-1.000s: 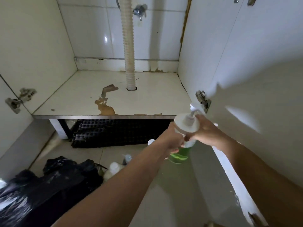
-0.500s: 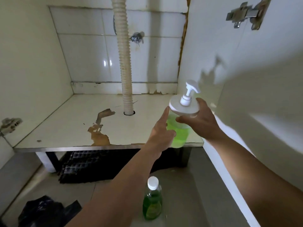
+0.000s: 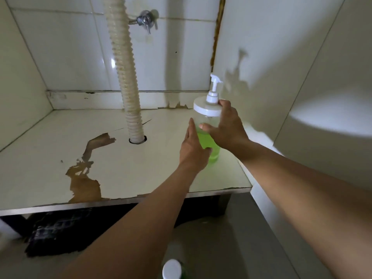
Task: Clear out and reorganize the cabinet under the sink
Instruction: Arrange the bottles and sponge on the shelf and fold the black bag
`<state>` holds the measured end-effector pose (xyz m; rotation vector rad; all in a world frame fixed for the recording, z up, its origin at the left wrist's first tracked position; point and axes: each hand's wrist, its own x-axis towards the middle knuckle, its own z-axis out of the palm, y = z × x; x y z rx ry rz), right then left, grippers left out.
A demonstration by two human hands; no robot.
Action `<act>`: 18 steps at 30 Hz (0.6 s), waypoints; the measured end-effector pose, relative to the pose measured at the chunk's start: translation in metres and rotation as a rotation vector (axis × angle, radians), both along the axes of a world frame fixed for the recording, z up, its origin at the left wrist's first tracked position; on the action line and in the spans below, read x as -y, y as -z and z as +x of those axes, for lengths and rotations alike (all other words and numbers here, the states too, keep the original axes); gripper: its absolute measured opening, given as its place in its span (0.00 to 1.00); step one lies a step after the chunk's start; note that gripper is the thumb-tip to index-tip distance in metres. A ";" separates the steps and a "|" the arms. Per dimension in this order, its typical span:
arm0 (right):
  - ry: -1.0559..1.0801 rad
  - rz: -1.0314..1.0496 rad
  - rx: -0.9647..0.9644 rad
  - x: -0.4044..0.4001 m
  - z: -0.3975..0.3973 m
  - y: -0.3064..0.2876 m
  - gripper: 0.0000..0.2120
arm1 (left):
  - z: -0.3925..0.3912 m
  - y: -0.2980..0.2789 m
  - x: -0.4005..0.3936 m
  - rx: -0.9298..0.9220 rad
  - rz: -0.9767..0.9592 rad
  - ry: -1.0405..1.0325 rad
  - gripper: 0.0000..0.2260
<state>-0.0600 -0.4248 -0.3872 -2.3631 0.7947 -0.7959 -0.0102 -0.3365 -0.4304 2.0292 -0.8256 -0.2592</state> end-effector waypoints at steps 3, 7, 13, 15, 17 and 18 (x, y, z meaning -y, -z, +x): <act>0.063 -0.034 -0.092 0.016 0.010 -0.005 0.36 | 0.021 -0.015 0.013 -0.043 0.164 0.071 0.46; 0.146 -0.046 -0.187 0.026 0.023 -0.012 0.33 | 0.039 -0.042 0.016 -0.019 0.393 0.189 0.44; 0.223 -0.081 -0.366 0.017 0.021 -0.026 0.35 | 0.027 -0.043 -0.040 -0.008 0.516 0.241 0.35; 0.249 -0.057 -0.425 -0.002 0.023 -0.038 0.38 | 0.028 -0.038 -0.068 -0.017 0.501 0.145 0.34; 0.216 -0.050 -0.405 -0.028 0.022 -0.049 0.40 | 0.021 -0.032 -0.092 -0.006 0.493 0.061 0.31; 0.170 -0.052 -0.363 -0.045 0.018 -0.053 0.40 | 0.014 -0.031 -0.106 -0.008 0.462 0.030 0.29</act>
